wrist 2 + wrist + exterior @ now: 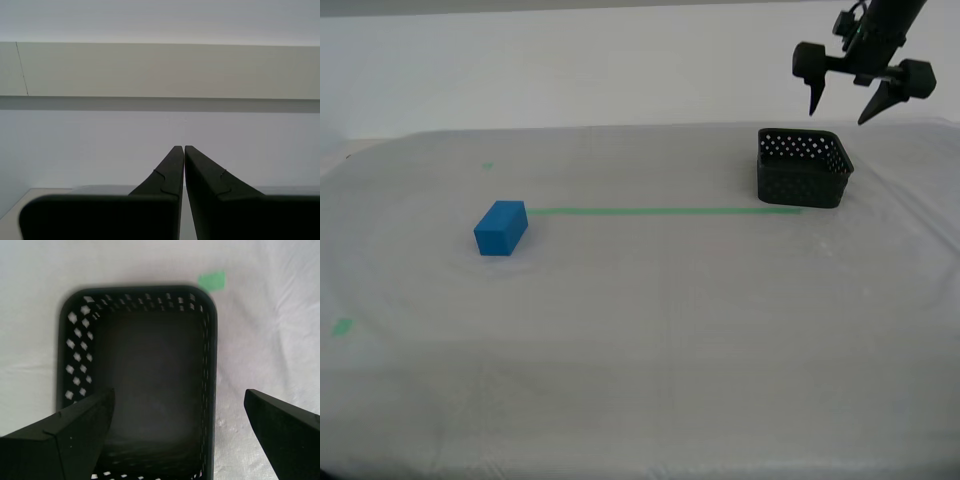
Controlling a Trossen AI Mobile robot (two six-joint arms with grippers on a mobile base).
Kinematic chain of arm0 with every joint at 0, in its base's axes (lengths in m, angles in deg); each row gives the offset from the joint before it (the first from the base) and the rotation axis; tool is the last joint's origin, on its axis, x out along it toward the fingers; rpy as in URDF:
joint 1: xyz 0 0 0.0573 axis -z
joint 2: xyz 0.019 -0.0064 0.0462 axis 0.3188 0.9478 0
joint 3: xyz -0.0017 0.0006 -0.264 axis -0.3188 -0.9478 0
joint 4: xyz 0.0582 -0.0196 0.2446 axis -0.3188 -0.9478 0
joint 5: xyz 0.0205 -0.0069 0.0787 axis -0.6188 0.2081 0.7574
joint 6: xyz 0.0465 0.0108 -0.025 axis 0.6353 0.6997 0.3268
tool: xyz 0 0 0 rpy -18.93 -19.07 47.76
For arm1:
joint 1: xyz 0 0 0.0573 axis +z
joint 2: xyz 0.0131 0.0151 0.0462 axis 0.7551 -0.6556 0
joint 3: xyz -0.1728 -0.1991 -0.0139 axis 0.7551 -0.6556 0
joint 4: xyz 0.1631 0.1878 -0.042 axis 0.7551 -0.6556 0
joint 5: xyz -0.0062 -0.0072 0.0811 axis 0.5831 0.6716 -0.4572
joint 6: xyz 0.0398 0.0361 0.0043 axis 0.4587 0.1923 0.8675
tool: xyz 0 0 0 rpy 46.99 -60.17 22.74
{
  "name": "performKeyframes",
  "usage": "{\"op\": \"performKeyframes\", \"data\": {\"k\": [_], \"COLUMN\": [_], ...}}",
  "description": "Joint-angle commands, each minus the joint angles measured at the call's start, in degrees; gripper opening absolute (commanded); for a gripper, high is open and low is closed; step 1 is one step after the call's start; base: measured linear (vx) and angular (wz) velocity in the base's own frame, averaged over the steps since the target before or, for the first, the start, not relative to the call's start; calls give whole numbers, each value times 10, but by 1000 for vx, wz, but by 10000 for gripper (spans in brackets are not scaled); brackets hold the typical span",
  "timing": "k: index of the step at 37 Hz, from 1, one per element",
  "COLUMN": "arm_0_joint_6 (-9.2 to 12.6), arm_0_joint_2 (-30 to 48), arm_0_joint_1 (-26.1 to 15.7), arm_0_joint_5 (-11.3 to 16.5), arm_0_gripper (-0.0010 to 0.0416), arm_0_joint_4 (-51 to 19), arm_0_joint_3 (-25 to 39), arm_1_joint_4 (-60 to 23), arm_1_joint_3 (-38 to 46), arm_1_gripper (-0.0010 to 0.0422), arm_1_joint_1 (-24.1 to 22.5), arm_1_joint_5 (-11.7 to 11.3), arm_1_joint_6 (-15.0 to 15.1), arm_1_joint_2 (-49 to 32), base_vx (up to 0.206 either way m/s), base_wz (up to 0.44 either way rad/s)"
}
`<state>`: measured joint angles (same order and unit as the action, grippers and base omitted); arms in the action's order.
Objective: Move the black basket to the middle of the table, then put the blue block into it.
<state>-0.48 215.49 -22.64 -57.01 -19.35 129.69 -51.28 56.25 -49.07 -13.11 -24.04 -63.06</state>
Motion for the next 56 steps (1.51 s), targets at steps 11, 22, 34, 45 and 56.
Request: {"op": "performKeyframes", "data": {"k": [11, 22, 34, 45, 56], "arm_0_joint_6": [-15, -23, -23, -23, -23], "arm_0_joint_2": [59, 65, 73, 79, 79], "arm_0_joint_1": [0, 0, -1, -2, -3], "arm_0_joint_5": [-56, -72, -72, -72, -71], "arm_0_gripper": [357, 376, 340, 320, 313], "arm_0_joint_4": [3, 25, 42, 38, 21], "arm_0_joint_3": [1, 1, 0, 0, 0], "arm_1_joint_4": [-1, -1, -1, 0, -1], "arm_1_joint_3": [1, 1, 1, 1, 1], "arm_1_gripper": [0, 0, 0, 0, 0], "arm_1_joint_1": [0, 0, 0, 0, 0], "arm_1_joint_5": [0, 0, 0, 0, 0], "arm_1_joint_6": [1, 1, 1, 1, 1], "arm_1_joint_2": [0, 0, 0, 0, 0], "base_vx": [0, 0, 0, 0, 0], "base_wz": [0, 0, 0, 0, 0]}}
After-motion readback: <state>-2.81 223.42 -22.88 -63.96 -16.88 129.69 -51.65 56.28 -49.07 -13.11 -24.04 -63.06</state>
